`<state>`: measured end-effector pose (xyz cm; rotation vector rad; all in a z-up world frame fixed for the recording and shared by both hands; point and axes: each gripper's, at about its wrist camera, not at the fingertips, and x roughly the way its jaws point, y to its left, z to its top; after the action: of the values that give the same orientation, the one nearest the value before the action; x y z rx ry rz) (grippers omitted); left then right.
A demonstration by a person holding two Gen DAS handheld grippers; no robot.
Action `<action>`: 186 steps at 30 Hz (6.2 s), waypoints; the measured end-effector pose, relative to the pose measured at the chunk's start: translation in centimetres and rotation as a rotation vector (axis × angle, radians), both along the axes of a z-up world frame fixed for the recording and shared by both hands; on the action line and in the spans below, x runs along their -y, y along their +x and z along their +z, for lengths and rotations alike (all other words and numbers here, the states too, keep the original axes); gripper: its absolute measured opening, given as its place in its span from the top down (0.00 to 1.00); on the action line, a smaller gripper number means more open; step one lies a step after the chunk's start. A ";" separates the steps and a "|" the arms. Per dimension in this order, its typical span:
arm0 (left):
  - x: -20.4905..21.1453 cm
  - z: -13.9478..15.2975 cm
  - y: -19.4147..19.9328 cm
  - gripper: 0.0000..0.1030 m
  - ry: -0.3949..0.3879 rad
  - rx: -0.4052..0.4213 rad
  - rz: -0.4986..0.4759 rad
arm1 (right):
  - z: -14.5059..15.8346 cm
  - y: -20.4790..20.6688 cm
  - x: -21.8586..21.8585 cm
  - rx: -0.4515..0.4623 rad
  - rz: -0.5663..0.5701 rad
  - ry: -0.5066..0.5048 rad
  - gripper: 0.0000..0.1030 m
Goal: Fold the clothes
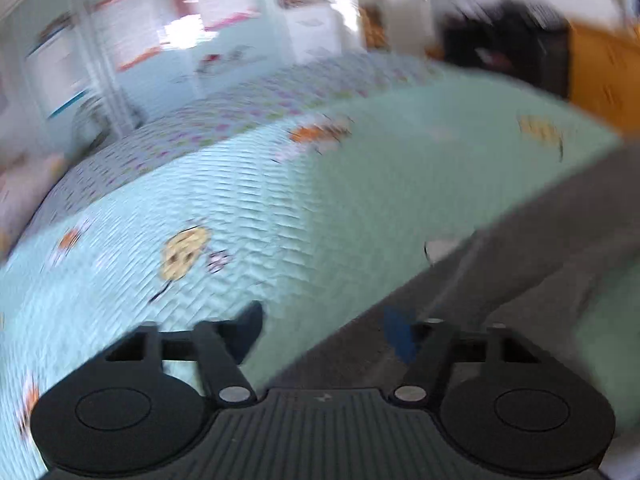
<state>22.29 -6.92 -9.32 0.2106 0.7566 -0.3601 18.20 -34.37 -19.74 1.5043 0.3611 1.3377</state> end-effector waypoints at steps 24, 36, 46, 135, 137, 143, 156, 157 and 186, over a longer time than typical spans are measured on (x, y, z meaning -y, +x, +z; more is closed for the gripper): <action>3.4 -5.2 6.1 0.85 0.153 -0.165 -0.355 | 0.3 -0.5 0.9 -0.046 0.000 -0.137 0.00; 7.3 -5.8 4.2 0.97 0.529 0.176 -0.130 | 1.0 -1.3 2.3 -0.017 -0.116 -0.134 0.00; 5.3 -5.5 6.2 0.79 0.373 0.051 -0.074 | 0.2 -0.9 2.6 -0.076 -0.116 -0.108 0.00; 23.9 4.6 7.4 0.02 0.350 0.158 -0.254 | 4.8 -3.5 -4.1 0.159 0.212 -0.608 0.00; 19.8 2.5 6.3 0.04 0.348 0.083 -0.237 | 5.3 -3.5 -2.9 0.191 0.224 -0.499 0.00; 9.2 -4.8 4.1 0.00 0.380 -0.051 -0.160 | 4.7 -2.3 1.1 0.145 0.161 -0.213 0.00; -0.5 1.2 1.3 0.02 -0.003 0.151 0.197 | 2.1 -0.5 3.4 -0.006 0.035 -0.090 0.00; -0.9 2.1 0.3 0.01 -0.017 0.162 0.208 | 2.2 -0.4 3.1 -0.005 0.041 -0.098 0.00; -5.2 -0.8 -24.3 0.00 0.061 -0.074 0.216 | 5.1 -18.0 -2.9 0.003 -0.049 -0.884 0.00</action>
<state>-1.98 -1.71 -10.13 0.1713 0.8556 -0.1411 0.18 -31.49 -14.60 0.7577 0.7842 0.9360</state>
